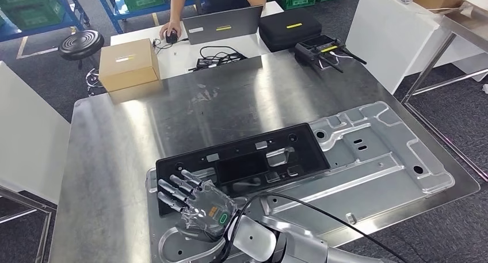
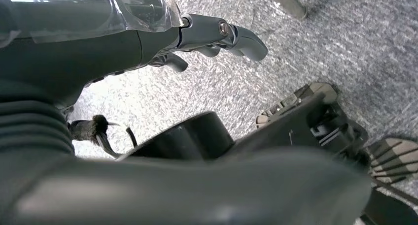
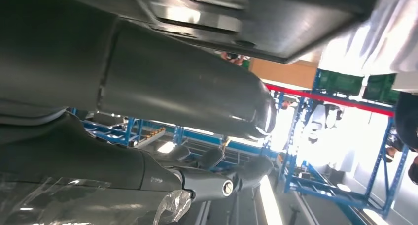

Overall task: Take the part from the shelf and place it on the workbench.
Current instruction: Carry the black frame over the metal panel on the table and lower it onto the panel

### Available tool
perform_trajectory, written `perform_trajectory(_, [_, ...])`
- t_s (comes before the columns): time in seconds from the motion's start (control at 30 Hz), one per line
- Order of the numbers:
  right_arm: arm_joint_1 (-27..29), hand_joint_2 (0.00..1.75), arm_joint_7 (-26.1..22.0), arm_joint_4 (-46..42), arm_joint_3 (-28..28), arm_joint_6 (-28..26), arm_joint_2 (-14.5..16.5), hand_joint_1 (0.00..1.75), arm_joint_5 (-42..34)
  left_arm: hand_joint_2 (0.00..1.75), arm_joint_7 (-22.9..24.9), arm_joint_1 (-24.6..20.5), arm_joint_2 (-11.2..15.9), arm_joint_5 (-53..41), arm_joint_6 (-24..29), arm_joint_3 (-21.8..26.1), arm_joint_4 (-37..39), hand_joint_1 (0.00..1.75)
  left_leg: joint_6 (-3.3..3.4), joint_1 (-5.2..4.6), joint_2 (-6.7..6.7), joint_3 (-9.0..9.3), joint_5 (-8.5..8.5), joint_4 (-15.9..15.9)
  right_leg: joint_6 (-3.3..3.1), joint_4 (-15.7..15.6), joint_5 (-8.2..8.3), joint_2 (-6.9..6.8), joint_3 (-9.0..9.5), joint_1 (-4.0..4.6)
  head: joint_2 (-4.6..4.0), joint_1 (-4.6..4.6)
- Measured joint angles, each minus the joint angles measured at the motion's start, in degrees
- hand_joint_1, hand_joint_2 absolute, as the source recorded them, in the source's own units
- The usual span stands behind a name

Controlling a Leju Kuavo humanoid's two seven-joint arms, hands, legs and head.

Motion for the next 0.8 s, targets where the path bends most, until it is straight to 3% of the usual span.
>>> perform_trajectory(0.1, [-0.36, 0.00, 0.07, 0.01, 0.00, 0.32, -0.08, 0.00, -0.09, 0.00, 0.00, -0.07, -0.01, -0.04, -0.07, -0.01, 0.00, 0.00, 0.17, -0.23, 0.04, -4.81, -6.44, 11.53, -0.93, -0.03, 0.68, -0.26, -0.98, 0.58, 0.01, -0.01])
perform_trajectory(0.13, [-0.36, 0.00, 0.09, 0.02, 0.00, 0.43, -0.14, 0.00, -0.12, 0.00, 0.00, -0.06, -0.01, -0.05, -0.08, -0.01, 0.00, 0.00, 0.40, -0.44, 0.04, -5.75, -7.47, 14.15, -1.16, -0.02, 0.99, -0.31, -1.37, 0.82, 0.01, 0.00])
perform_trajectory(0.17, [-0.36, 0.00, 0.10, 0.02, 0.00, 0.54, -0.20, 0.00, -0.14, 0.00, 0.00, -0.04, -0.01, -0.05, -0.09, -0.02, 0.00, 0.00, 0.74, -0.70, 0.04, -5.62, -7.46, 14.61, -1.35, -0.02, 1.36, -0.35, -1.77, 1.01, 0.01, 0.00])
perform_trajectory(0.2, [-0.38, 0.00, 0.10, 0.02, 0.00, 0.67, -0.24, 0.00, -0.17, 0.00, 0.00, -0.04, -0.01, -0.07, -0.09, -0.03, 0.00, 0.00, 1.20, -0.97, 0.04, -4.24, -6.40, 12.56, -1.48, -0.02, 1.80, -0.34, -2.19, 1.20, 0.01, 0.01])
perform_trajectory(0.3, [-0.64, 0.00, 0.17, 0.01, -0.02, 1.02, -0.21, 0.00, -0.38, 0.00, 0.02, -0.36, 0.07, -0.13, -0.09, -0.04, 0.00, 0.00, 2.91, -2.04, 0.05, 2.50, -2.02, 0.17, -1.36, -0.09, 3.27, -0.20, -3.14, 1.44, 0.01, 0.01])
perform_trajectory(0.33, [-0.72, 0.00, 0.21, 0.00, -0.04, 1.11, -0.22, 0.00, -0.46, 0.00, 0.05, -0.54, 0.10, -0.14, -0.09, -0.04, 0.00, 0.00, 3.19, -2.40, 0.07, 3.46, -1.29, -2.04, -1.08, -0.18, 3.74, -0.19, -3.28, 1.35, 0.01, 0.02])
perform_trajectory(0.43, [-0.71, 0.00, 0.28, 0.00, -0.06, 1.23, -0.37, 0.00, -0.52, 0.00, 0.11, -0.76, 0.15, -0.17, -0.16, -0.06, 0.00, 0.00, 3.51, -2.83, 0.11, 3.07, 0.48, -2.98, 0.08, -1.06, 5.16, -0.24, -3.25, 0.93, 0.01, 0.00])
perform_trajectory(0.47, [-0.70, 0.00, 0.29, 0.00, -0.06, 1.25, -0.43, 0.00, -0.54, 0.00, 0.13, -0.77, 0.15, -0.20, -0.20, -0.08, 0.00, 0.00, 3.71, -2.70, 0.15, 2.70, 1.40, -3.22, 0.37, -0.95, 4.64, -0.23, -3.49, 0.90, 0.01, -0.01])
perform_trajectory(0.5, [-0.70, 0.00, 0.29, 0.00, -0.07, 1.30, -0.51, 0.00, -0.57, 0.00, 0.15, -0.81, 0.14, -0.21, -0.25, -0.09, 0.00, 0.00, 3.94, -2.50, 0.22, 2.13, 2.38, -3.46, 0.63, 0.22, 2.88, -0.23, -4.08, 0.89, 0.01, 0.00])
perform_trajectory(0.53, [-0.68, 0.00, 0.31, 0.01, -0.07, 1.36, -0.63, 0.00, -0.60, 0.00, 0.16, -0.86, 0.11, -0.25, -0.30, -0.11, 0.00, 0.00, 4.08, -2.25, 0.29, 1.39, 3.32, -3.61, 0.87, 2.83, -0.05, -0.22, -5.01, 0.87, 0.01, 0.00])
perform_trajectory(0.6, [-0.59, 0.00, 0.31, 0.02, -0.07, 1.49, -0.85, 0.00, -0.63, 0.00, 0.17, -0.88, 0.07, -0.28, -0.44, -0.16, 0.00, 0.00, 4.23, -2.15, 0.41, -0.19, 4.67, -3.56, 1.38, 10.97, -6.33, -0.25, -7.05, 0.76, 0.01, 0.01])
perform_trajectory(0.63, [-0.55, 0.00, 0.32, 0.02, -0.07, 1.56, -0.97, 0.00, -0.65, 0.00, 0.17, -0.85, 0.03, -0.31, -0.52, -0.20, 0.00, 0.00, 4.14, -2.12, 0.51, -1.00, 5.33, -3.52, 1.65, 14.69, -7.80, -0.27, -7.50, 0.70, 0.01, 0.01])
perform_trajectory(0.67, [-0.54, 0.00, 0.33, 0.02, -0.07, 1.65, -1.08, 0.00, -0.67, 0.00, 0.18, -0.83, 0.02, -0.31, -0.58, -0.23, 0.00, 0.00, 4.01, -2.07, 0.60, -1.78, 5.94, -3.45, 1.87, 16.79, -7.82, -0.28, -7.14, 0.63, 0.01, 0.01])
perform_trajectory(0.7, [-0.54, 0.00, 0.36, 0.02, -0.07, 1.76, -1.19, 0.00, -0.72, 0.00, 0.18, -0.82, 0.00, -0.32, -0.62, -0.26, 0.00, 0.00, 3.83, -1.99, 0.68, -2.57, 6.50, -3.38, 2.03, 16.76, -6.83, -0.30, -5.69, 0.54, 0.01, 0.01])
perform_trajectory(0.73, [-0.57, 0.00, 0.40, 0.02, -0.07, 1.86, -1.30, 0.00, -0.80, 0.00, 0.19, -0.83, -0.01, -0.32, -0.67, -0.26, 0.00, 0.00, 3.61, -1.88, 0.72, -3.27, 6.98, -3.23, 2.16, 14.32, -5.50, -0.31, -3.04, 0.42, 0.01, 0.01])
perform_trajectory(0.8, [-0.75, 0.00, 0.49, 0.01, -0.11, 1.99, -1.38, 0.00, -0.99, 0.00, 0.23, -0.88, 0.01, -0.32, -0.73, -0.26, 0.00, 0.00, 3.06, -1.82, 0.71, -4.37, 7.60, -2.60, 2.23, 5.41, -4.82, -0.28, 3.91, 0.27, 0.01, 0.01])
